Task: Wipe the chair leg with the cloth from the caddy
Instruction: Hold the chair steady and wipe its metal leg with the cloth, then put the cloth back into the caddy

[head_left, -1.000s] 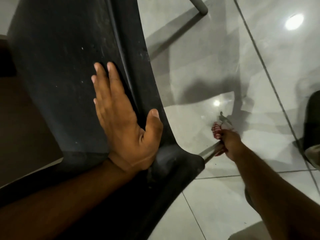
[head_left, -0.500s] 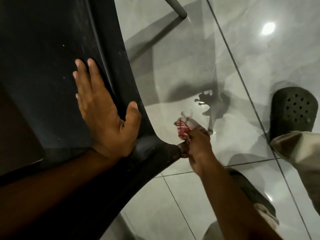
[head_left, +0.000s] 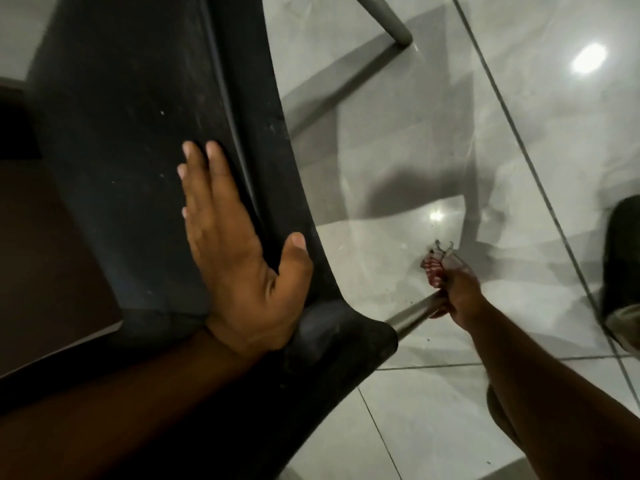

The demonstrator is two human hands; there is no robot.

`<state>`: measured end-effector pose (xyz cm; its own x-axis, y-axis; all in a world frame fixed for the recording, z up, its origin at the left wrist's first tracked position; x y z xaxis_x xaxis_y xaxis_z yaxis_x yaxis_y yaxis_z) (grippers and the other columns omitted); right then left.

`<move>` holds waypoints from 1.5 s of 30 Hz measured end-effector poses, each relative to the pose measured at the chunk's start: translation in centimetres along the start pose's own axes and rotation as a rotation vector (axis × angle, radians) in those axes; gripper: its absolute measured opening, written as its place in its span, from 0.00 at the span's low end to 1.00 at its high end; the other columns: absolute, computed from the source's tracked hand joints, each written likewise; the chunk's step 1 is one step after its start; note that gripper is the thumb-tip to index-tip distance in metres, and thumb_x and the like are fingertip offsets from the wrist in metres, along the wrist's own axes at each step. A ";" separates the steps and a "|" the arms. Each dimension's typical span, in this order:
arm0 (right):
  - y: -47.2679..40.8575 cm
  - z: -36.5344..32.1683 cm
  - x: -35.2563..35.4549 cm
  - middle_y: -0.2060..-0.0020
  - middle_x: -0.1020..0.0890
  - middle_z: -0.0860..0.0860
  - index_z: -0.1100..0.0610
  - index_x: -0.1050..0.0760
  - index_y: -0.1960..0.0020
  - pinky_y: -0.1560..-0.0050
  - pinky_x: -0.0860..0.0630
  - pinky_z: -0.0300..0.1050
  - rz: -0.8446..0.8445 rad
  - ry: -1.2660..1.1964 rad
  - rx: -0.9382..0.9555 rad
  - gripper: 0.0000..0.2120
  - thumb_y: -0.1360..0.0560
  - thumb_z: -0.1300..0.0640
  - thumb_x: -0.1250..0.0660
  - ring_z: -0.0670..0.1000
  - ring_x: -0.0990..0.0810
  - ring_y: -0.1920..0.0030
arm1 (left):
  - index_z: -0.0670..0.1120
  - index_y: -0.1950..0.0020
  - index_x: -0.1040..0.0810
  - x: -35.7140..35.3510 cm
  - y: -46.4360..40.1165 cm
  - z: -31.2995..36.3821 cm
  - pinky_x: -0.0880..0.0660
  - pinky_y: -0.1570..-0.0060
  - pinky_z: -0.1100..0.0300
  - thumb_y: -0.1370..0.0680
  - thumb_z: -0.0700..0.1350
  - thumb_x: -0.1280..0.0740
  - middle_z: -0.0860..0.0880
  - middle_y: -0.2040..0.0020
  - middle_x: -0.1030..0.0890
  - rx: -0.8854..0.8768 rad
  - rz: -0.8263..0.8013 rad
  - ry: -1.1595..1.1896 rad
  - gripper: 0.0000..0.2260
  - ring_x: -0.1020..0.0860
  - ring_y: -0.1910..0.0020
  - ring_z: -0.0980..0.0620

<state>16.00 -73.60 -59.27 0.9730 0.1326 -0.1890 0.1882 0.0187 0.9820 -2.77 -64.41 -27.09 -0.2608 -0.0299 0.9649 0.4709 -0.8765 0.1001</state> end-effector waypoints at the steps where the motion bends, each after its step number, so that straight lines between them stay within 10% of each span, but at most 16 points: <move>1: 1.0 -0.4 -0.7 0.68 0.32 0.50 0.55 0.25 0.44 0.67 0.30 0.46 -0.003 0.002 0.001 0.09 0.17 0.54 0.42 0.52 0.33 0.71 | 0.31 0.24 0.51 0.0 -0.2 -0.2 0.57 0.22 0.45 0.27 0.54 0.43 0.30 0.22 0.51 -0.006 0.012 -0.009 0.40 0.52 0.21 0.34; 6: 11.0 -2.0 -5.3 0.70 0.29 0.48 0.51 0.24 0.57 0.69 0.30 0.44 -0.070 -0.026 0.005 0.10 0.19 0.51 0.39 0.50 0.32 0.73 | 0.36 0.22 0.50 -0.2 0.0 -0.9 0.51 0.24 0.33 0.26 0.60 0.45 0.32 0.21 0.49 0.013 0.017 -0.047 0.41 0.51 0.21 0.34; 9: 16.8 -2.2 -7.1 0.57 0.18 0.56 0.56 0.21 0.45 0.55 0.14 0.62 -0.117 -0.071 -0.027 0.11 0.18 0.53 0.40 0.57 0.16 0.59 | 0.41 0.21 0.51 -0.2 0.4 -1.1 0.50 0.25 0.32 0.27 0.61 0.45 0.35 0.20 0.49 0.058 0.016 -0.087 0.40 0.51 0.20 0.36; 12: 19.6 -2.4 -7.3 0.44 0.15 0.61 0.55 0.22 0.34 0.44 0.18 0.71 -0.098 -0.100 -0.037 0.18 0.18 0.47 0.39 0.64 0.14 0.44 | 0.44 0.21 0.52 -0.2 0.4 -1.2 0.50 0.25 0.33 0.31 0.57 0.42 0.36 0.20 0.48 0.057 0.001 -0.107 0.41 0.51 0.20 0.37; 17: 19.6 -3.9 -6.6 0.49 0.12 0.59 0.54 0.19 0.43 0.52 0.14 0.65 0.011 -0.034 -0.009 0.28 0.34 0.35 0.30 0.63 0.12 0.51 | 0.46 0.21 0.53 -0.6 0.3 -1.3 0.52 0.25 0.37 0.37 0.54 0.39 0.39 0.19 0.50 0.079 -0.034 -0.107 0.47 0.52 0.20 0.39; 22: 22.5 -7.7 -2.3 0.62 0.13 0.57 0.53 0.15 0.45 0.64 0.17 0.60 -0.025 0.039 0.041 0.15 0.22 0.43 0.31 0.62 0.20 0.70 | 0.45 0.21 0.57 0.7 0.7 -1.3 0.51 0.24 0.35 0.32 0.55 0.37 0.39 0.19 0.55 0.167 -0.272 -0.209 0.46 0.57 0.20 0.39; 25: 27.8 -14.4 1.4 0.64 0.21 0.66 0.53 0.13 0.45 0.57 0.20 0.69 -0.088 0.009 0.164 0.16 0.19 0.49 0.38 0.64 0.21 0.66 | 0.43 0.21 0.60 2.7 0.7 -0.1 0.49 0.24 0.35 0.31 0.64 0.43 0.39 0.19 0.57 0.222 -0.446 -0.302 0.47 0.57 0.20 0.39; 31: 41.9 -34.7 5.5 0.64 0.40 0.58 0.51 0.13 0.45 0.66 0.34 0.47 -0.229 -0.036 0.549 0.16 0.19 0.49 0.39 0.56 0.39 0.68 | 0.49 0.20 0.55 6.4 -6.9 9.9 0.52 0.24 0.37 0.30 0.77 0.58 0.44 0.18 0.55 0.211 -0.481 -0.299 0.46 0.55 0.19 0.43; 36: 54.5 -50.7 5.9 0.61 0.23 0.66 0.61 0.21 0.47 0.63 0.25 0.52 -0.137 0.021 0.884 0.16 0.20 0.47 0.34 0.60 0.25 0.68 | 0.50 0.20 0.53 10.0 -19.4 21.2 0.55 0.23 0.39 0.28 0.76 0.52 0.44 0.18 0.57 0.112 -0.336 -0.064 0.44 0.57 0.19 0.43; 39: 61.1 -58.5 5.3 0.55 0.10 0.58 0.50 0.16 0.40 0.59 0.15 0.60 -0.045 0.155 1.063 0.15 0.21 0.44 0.33 0.62 0.11 0.59 | 0.50 0.20 0.56 12.4 -26.2 26.9 0.57 0.23 0.41 0.26 0.74 0.51 0.44 0.19 0.59 0.017 -0.278 0.002 0.43 0.60 0.20 0.43; 45: 65.2 -72.2 4.4 0.60 0.16 0.48 0.53 0.20 0.33 0.63 0.22 0.42 0.041 0.385 1.283 0.14 0.15 0.55 0.40 0.50 0.21 0.63 | 0.52 0.20 0.58 13.3 -37.4 33.3 0.55 0.23 0.41 0.27 0.75 0.51 0.44 0.18 0.58 -0.056 -0.247 0.127 0.43 0.59 0.20 0.42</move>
<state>22.88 -0.30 4.45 0.9214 0.3835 0.0626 0.3580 -0.9005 0.2467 4.18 -16.06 -9.94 -0.4666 0.1308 0.8747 0.3335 -0.8900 0.3110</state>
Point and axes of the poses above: each hand's wrist, its own y-axis away from the middle knuckle, its own x-axis out of the back of the hand, z = x × y, the point moved 5 cm from there along -y, towards the middle knuckle
